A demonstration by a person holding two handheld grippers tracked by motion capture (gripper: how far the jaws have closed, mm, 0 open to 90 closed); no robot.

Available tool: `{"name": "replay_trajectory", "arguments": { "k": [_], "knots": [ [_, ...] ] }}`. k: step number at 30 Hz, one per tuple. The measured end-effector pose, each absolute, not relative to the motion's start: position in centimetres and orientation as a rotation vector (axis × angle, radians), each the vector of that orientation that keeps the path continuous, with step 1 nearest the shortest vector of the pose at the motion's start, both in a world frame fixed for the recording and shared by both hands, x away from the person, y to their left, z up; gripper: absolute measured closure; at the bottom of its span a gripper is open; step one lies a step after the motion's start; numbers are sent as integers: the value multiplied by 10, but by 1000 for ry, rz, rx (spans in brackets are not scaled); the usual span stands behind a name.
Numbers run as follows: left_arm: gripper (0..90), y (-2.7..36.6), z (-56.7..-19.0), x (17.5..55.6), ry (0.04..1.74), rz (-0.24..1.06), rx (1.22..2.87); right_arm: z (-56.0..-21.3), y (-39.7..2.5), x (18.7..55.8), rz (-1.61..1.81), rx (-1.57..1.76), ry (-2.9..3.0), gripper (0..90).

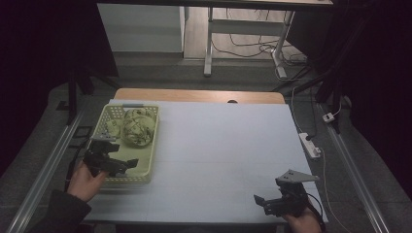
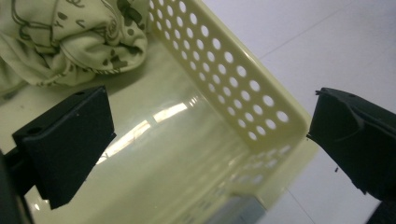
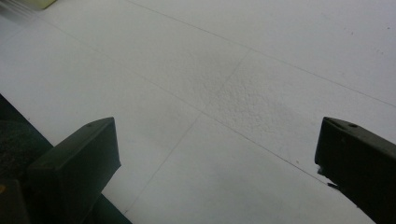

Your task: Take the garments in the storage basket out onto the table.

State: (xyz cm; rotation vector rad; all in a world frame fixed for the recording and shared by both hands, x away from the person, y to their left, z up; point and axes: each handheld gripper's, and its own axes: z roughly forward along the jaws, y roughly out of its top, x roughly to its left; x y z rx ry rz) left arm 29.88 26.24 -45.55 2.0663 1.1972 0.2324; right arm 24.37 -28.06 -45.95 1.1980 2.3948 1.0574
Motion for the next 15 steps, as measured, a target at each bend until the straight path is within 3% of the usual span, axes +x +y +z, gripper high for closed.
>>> {"name": "replay_trajectory", "arguments": {
  "k": [15],
  "knots": [
    [3,264,-457,336,1246,274,2097,-460,-281,244,1060,1199,2396,0]
  ]
}}
